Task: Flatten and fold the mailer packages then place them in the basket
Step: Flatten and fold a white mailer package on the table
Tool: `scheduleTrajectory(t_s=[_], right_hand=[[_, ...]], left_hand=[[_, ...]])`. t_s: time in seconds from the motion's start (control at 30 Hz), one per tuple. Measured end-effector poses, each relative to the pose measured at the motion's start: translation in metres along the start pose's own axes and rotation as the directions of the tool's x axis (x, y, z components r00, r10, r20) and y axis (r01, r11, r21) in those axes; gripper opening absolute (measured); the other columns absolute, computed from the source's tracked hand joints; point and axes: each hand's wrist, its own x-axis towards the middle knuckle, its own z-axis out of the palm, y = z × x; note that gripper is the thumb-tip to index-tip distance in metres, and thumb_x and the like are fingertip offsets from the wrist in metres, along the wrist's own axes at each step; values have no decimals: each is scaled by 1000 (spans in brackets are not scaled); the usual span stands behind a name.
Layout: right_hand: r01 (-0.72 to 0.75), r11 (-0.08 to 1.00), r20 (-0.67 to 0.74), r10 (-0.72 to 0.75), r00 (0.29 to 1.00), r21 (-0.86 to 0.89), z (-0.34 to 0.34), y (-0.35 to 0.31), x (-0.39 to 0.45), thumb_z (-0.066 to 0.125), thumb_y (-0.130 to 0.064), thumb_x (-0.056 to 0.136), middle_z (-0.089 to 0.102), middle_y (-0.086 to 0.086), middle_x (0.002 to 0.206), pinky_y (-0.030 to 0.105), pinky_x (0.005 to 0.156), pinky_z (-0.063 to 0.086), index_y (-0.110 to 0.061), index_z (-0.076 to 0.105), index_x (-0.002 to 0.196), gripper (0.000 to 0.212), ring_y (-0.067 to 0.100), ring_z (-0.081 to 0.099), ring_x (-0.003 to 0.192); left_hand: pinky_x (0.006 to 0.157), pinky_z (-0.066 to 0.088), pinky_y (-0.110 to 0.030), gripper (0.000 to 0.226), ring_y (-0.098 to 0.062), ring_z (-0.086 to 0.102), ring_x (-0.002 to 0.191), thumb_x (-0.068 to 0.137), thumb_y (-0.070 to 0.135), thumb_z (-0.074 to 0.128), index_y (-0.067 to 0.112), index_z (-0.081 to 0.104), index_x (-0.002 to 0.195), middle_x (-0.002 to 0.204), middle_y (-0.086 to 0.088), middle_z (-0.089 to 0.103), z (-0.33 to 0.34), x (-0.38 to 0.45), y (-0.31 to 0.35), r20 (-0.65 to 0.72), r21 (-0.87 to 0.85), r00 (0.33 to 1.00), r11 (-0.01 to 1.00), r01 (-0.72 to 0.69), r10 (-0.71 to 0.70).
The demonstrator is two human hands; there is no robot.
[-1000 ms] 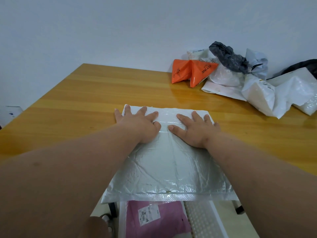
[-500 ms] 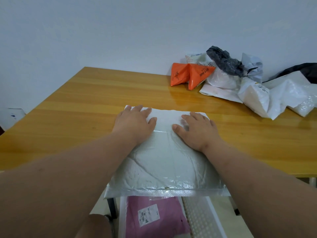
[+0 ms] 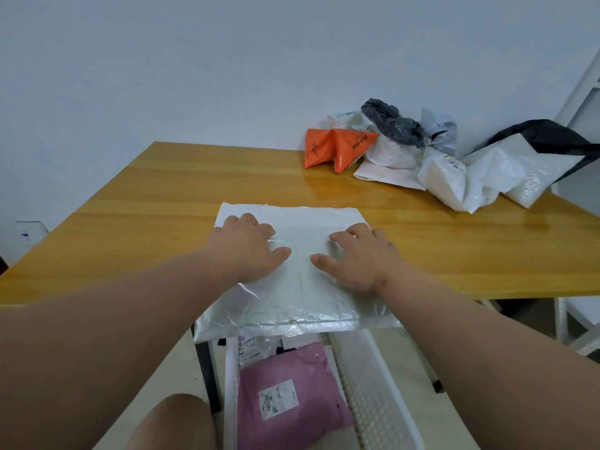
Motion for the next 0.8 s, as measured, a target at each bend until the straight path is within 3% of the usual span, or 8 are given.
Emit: scheduleTrajectory(t_s=[0.1, 0.2, 0.27, 0.4, 0.8], right_hand=[[18, 1000, 61, -18, 998, -6, 3, -5, -13, 29, -85, 80, 24, 3, 158, 50, 116, 21, -34, 23, 152, 88, 32, 20, 143], [6, 1000, 125, -3, 992, -23, 9, -12, -15, 16, -95, 68, 10, 6, 164, 56, 118, 9, -37, 9, 154, 104, 34, 7, 149], [-19, 1000, 162, 21, 987, -13, 11, -16, -10, 14, -96, 67, -1, 7, 165, 57, 119, 2, -39, 4, 154, 105, 34, -3, 150], [-17, 999, 178, 23, 984, -34, 17, -15, 4, 17, -91, 76, -14, 5, 164, 55, 119, -6, -42, -3, 154, 94, 31, -13, 150], [23, 995, 79, -15, 997, -99, 26, -13, 29, 8, -91, 73, -10, 5, 164, 57, 119, -2, -42, -2, 153, 95, 31, -8, 150]], left_hand=[[115, 24, -45, 73, -27, 21, 144, 90, 73, 28, 31, 30, 150, 157, -4, 25, 8, -12, 2, 71, 23, 997, 999, -24, 22], [122, 2, -48, 84, -28, -3, 151, 88, 77, 12, 29, 4, 156, 164, -7, -3, 18, -15, 6, 159, 79, 987, 996, -51, 38], [121, -3, -48, 81, -26, -10, 151, 90, 74, 8, 29, -4, 156, 164, -6, -10, 22, -11, 4, 162, 95, 986, 994, -48, 32], [121, -3, -48, 74, -24, -10, 151, 93, 70, 10, 32, -5, 156, 164, -2, -11, 23, 6, -6, 129, 90, 991, 995, -37, 25], [121, -5, -51, 76, -24, -13, 150, 92, 71, 6, 31, -9, 155, 164, -3, -14, 27, 26, -9, 96, 99, 995, 995, -1, -8]])
